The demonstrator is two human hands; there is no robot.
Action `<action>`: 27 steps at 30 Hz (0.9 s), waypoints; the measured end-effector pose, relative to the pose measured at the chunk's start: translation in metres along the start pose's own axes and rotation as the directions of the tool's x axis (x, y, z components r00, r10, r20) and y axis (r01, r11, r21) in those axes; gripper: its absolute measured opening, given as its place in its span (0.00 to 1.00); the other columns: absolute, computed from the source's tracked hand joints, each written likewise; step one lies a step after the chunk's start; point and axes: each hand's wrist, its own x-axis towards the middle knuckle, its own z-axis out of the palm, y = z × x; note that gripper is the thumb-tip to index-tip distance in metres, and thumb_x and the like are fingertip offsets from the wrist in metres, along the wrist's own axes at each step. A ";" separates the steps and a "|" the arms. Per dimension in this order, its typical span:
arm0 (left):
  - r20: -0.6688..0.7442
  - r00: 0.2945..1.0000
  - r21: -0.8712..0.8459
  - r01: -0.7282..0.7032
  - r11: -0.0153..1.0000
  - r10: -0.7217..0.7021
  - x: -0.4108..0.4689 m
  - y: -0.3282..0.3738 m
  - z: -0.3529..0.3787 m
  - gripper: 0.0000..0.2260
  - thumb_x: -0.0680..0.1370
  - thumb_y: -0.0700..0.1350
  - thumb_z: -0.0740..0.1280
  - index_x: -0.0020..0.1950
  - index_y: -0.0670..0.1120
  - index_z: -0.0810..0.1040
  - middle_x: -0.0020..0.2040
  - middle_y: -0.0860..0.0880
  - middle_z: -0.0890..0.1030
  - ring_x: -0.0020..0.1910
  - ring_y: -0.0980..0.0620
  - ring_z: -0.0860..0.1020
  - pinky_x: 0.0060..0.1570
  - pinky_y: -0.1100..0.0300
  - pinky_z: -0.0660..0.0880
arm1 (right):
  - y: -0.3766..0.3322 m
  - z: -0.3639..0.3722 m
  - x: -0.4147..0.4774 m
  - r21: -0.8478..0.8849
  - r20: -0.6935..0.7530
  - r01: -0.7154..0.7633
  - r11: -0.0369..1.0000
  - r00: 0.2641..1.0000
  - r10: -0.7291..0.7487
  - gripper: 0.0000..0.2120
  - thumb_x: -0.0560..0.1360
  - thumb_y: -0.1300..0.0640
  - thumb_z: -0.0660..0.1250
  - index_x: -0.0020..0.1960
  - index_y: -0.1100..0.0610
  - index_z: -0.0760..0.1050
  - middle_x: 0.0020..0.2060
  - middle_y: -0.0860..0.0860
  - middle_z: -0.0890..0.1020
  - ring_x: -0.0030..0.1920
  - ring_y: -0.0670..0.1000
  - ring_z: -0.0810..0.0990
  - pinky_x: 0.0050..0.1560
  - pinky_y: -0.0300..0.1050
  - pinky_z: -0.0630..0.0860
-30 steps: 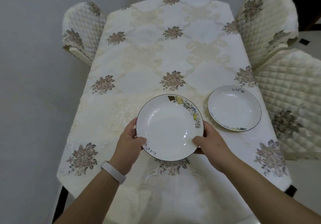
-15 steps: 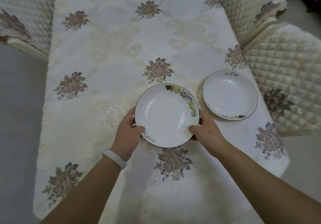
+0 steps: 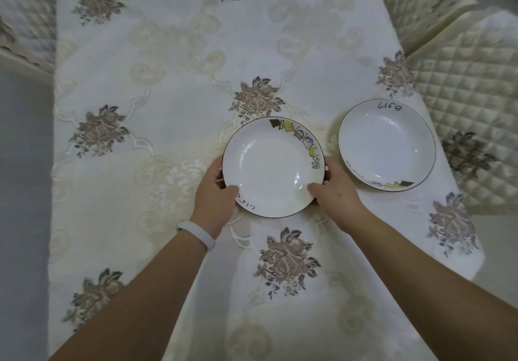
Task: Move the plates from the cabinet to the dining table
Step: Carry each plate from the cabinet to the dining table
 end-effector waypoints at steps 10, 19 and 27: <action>-0.034 0.999 0.037 -0.013 0.999 0.014 0.001 -0.006 0.002 0.29 0.74 0.30 0.63 0.65 0.60 0.71 0.51 0.56 0.80 0.48 0.54 0.80 0.48 0.52 0.80 | 0.001 0.000 0.007 -0.071 0.003 0.037 0.997 0.999 -0.036 0.25 0.71 0.68 0.64 0.57 0.41 0.70 0.47 0.45 0.81 0.48 0.54 0.82 0.51 0.56 0.81; -0.067 0.995 0.047 -0.064 0.997 0.067 -0.016 -0.007 -0.016 0.20 0.76 0.33 0.64 0.65 0.50 0.72 0.57 0.51 0.78 0.46 0.57 0.77 0.44 0.57 0.74 | 0.006 -0.009 -0.001 -0.192 -0.056 0.071 0.979 0.995 -0.083 0.23 0.75 0.56 0.64 0.68 0.48 0.68 0.43 0.46 0.78 0.42 0.52 0.81 0.54 0.57 0.79; 0.127 0.931 0.372 -0.364 0.854 0.342 -0.046 -0.002 -0.041 0.20 0.74 0.41 0.65 0.66 0.50 0.71 0.60 0.54 0.73 0.57 0.58 0.74 0.56 0.58 0.72 | 0.004 -0.022 -0.056 -0.523 -0.028 0.197 0.829 0.968 -0.247 0.21 0.78 0.49 0.63 0.70 0.49 0.68 0.57 0.48 0.76 0.51 0.47 0.77 0.54 0.50 0.76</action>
